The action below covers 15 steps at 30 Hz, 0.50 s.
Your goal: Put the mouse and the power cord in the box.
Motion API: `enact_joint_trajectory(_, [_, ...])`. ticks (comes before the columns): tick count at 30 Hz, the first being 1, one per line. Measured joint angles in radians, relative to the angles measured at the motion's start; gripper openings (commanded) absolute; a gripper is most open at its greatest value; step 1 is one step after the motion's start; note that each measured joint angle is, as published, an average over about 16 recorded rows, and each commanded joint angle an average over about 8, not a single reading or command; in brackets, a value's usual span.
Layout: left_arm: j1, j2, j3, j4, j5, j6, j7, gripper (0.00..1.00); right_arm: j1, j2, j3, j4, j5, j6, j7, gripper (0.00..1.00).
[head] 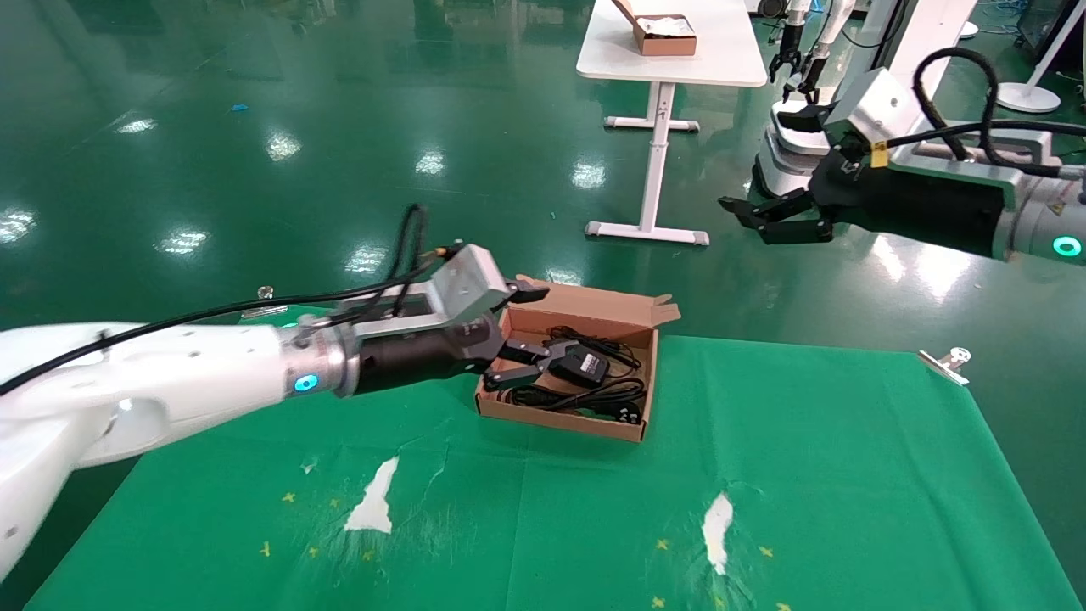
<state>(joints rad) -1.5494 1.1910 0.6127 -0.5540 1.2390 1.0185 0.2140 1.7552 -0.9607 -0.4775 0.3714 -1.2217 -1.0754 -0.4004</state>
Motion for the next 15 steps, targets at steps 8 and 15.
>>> enact_joint_trajectory(8, [0.083,-0.102,-0.058,-0.128,-0.089,0.084,-0.07,1.0,-0.118,0.061,0.034,0.159,0.085,-0.073,0.102,1.0])
enact_joint_trajectory(15, [0.156,-0.191,-0.109,-0.24,-0.167,0.157,-0.132,1.0,-0.222,0.114,0.065,0.298,0.16,-0.137,0.192,1.0])
